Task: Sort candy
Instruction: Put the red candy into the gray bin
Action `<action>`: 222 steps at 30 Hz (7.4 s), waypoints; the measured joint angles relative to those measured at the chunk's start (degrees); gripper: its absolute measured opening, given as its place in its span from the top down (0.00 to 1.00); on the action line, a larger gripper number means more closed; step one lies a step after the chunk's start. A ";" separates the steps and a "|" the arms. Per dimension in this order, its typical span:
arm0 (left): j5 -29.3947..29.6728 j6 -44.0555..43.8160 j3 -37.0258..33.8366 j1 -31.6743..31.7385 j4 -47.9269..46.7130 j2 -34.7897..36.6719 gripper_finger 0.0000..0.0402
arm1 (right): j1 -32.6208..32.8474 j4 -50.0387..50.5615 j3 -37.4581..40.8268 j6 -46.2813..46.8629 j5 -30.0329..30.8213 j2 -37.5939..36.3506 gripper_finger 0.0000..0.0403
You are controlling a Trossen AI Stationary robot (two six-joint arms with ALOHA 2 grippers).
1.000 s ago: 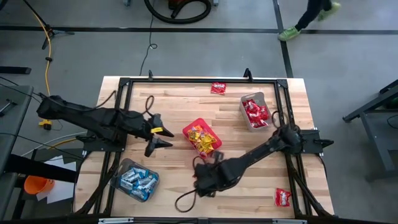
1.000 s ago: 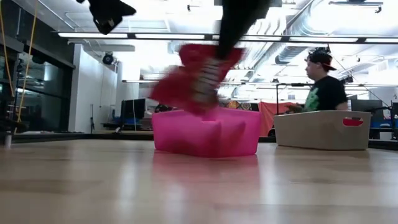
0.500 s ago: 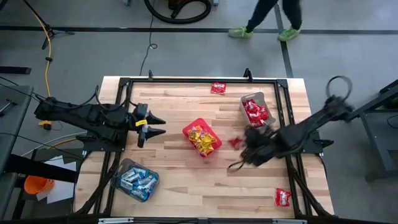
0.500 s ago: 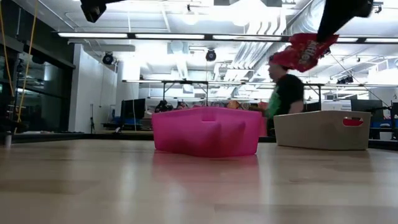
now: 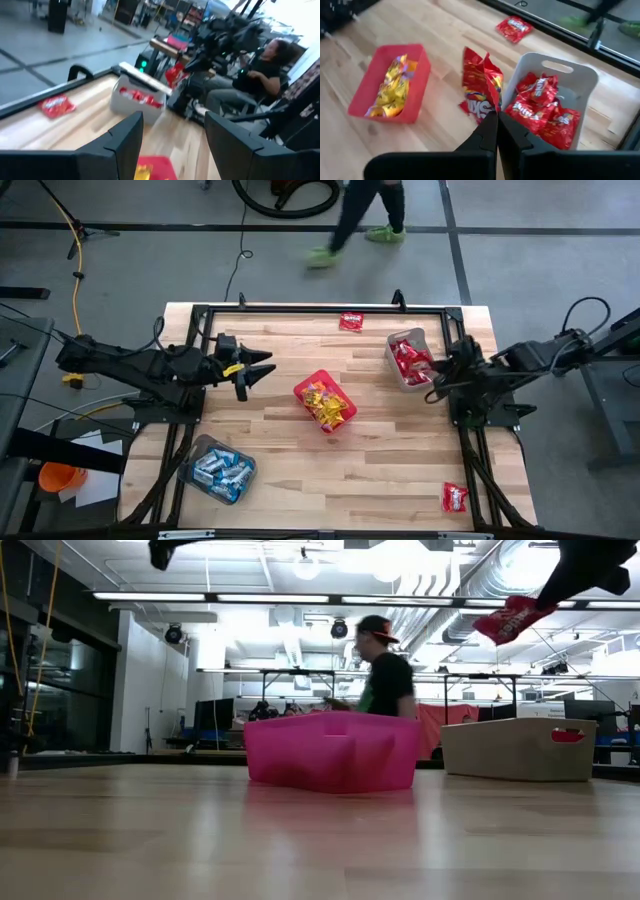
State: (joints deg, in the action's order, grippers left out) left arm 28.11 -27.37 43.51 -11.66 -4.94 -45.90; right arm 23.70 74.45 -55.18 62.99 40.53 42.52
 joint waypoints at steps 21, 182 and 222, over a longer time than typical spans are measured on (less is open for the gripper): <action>-1.90 6.08 -0.02 5.39 7.03 -5.63 0.50 | -32.74 0.52 1.08 -12.40 -9.76 10.54 1.00; -10.68 -5.53 -0.04 6.01 6.04 -5.61 0.50 | -60.15 -22.86 -46.45 -48.27 -39.33 88.31 0.60; -9.47 -3.89 -0.04 6.01 5.65 -5.63 0.50 | -50.66 -17.84 -22.95 -42.21 -30.88 32.98 1.00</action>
State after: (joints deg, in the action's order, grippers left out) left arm 18.63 -31.27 43.46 -5.65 0.71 -51.53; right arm -26.96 56.61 -78.13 20.78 9.65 75.50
